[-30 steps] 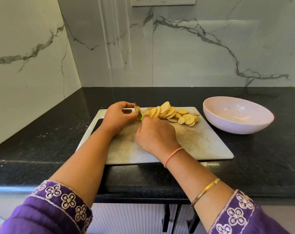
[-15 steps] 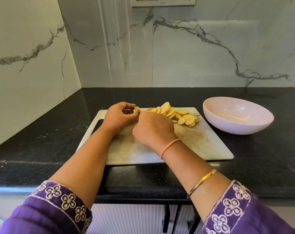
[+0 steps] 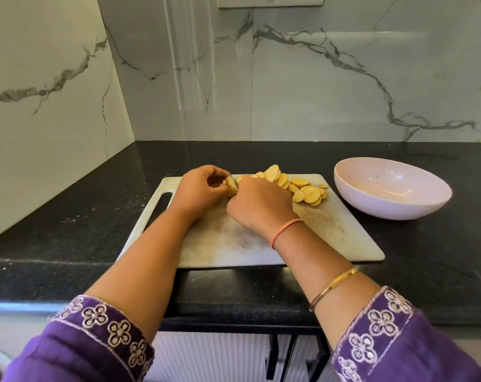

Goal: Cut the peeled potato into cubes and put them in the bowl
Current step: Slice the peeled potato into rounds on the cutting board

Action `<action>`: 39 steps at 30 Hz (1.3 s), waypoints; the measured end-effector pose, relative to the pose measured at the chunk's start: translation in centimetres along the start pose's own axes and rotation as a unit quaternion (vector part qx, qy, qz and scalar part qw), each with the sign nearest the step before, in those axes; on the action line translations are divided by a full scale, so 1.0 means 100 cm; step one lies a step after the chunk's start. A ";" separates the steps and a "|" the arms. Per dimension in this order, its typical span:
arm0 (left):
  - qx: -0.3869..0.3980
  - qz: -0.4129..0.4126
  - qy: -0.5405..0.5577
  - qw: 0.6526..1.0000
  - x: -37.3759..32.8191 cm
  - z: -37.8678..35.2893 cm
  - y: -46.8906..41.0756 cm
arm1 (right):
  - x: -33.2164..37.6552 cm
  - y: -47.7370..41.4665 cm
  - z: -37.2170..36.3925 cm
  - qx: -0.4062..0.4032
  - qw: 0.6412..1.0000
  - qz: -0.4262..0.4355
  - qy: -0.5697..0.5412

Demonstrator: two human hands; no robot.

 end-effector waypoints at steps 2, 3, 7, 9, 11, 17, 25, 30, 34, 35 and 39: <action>0.016 0.000 0.024 1.000 -0.001 0.001 0.001 | -0.001 0.001 -0.004 0.009 1.000 -0.003 -0.012; 0.026 -0.002 0.035 0.999 -0.002 0.000 0.002 | -0.003 0.001 -0.005 0.015 1.000 -0.009 -0.020; 0.059 -0.009 0.054 0.997 -0.003 -0.003 0.004 | -0.009 0.001 -0.008 0.020 0.999 -0.019 -0.036; 0.056 -0.010 0.042 0.998 -0.002 -0.001 0.003 | -0.009 0.001 -0.008 0.018 0.999 -0.017 -0.041; 0.059 -0.013 0.030 0.998 -0.002 -0.001 0.002 | -0.010 0.000 -0.008 0.016 0.999 -0.021 -0.044; 0.082 -0.015 0.028 0.996 -0.002 -0.004 0.003 | -0.012 -0.001 -0.013 0.020 0.997 -0.032 -0.071; 0.068 -0.030 -0.015 0.997 0.005 -0.003 0.001 | -0.018 -0.004 -0.015 0.078 0.987 -0.071 -0.122; 0.073 -0.029 -0.025 0.997 0.004 -0.003 0.000 | -0.020 -0.008 -0.014 0.141 0.971 -0.086 -0.171; 0.067 -0.028 -0.021 0.997 0.005 -0.004 0.001 | -0.019 -0.006 -0.012 0.150 0.969 -0.091 -0.175; 0.067 -0.028 -0.022 0.997 0.005 -0.004 0.001 | -0.018 -0.005 -0.011 0.149 0.969 -0.092 -0.174; 0.072 -0.031 -0.030 0.996 0.003 -0.004 0.001 | -0.015 -0.004 -0.011 0.150 0.967 -0.098 -0.179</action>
Point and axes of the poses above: each hand's wrist, its own y-axis away from the middle knuckle, its own z-axis out of the back of the hand, x = y × z, the point moved 3 cm from there along -y, towards the middle knuckle, and after that the axes turned 13 degrees about -z, right-handed, at the moved point
